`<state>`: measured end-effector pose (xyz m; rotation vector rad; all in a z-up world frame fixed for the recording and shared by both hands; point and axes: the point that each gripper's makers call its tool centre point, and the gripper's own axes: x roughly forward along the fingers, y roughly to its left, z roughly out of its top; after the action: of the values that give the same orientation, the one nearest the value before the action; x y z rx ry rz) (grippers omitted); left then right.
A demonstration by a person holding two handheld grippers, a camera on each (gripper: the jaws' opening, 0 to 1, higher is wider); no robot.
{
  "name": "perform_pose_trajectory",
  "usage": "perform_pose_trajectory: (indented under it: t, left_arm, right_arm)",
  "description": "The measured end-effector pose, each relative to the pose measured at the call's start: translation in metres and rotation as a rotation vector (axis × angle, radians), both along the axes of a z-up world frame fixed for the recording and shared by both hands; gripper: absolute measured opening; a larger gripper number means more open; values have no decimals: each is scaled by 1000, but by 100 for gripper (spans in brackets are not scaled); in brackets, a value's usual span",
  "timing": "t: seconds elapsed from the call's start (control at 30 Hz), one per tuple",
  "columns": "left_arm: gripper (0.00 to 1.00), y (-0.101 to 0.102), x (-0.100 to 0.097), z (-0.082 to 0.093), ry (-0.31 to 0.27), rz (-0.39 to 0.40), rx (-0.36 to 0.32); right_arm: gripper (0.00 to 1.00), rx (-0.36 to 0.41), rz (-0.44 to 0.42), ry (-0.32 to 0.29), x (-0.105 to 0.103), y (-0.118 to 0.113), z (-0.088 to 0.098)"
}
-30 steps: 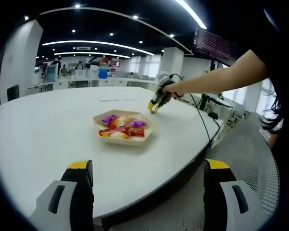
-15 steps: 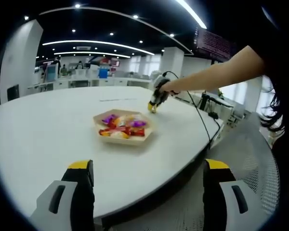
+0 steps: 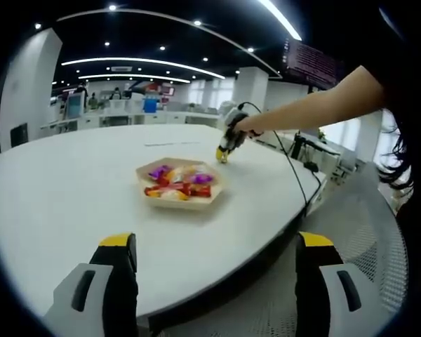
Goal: Place the target food into the container with the food tongs after gripping and lifting it, then release it inside without dropping or visibly crushing the food.
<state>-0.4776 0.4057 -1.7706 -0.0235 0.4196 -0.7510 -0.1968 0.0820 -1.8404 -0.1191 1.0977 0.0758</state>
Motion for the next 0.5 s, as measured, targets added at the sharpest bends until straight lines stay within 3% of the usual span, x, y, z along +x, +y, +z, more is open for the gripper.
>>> perform_pose_trajectory:
  t: [0.5]
  left_arm:
    - [89,0,1,-2,6,6,22]
  right_arm:
    - [20,42,-13,6,-1,0,1]
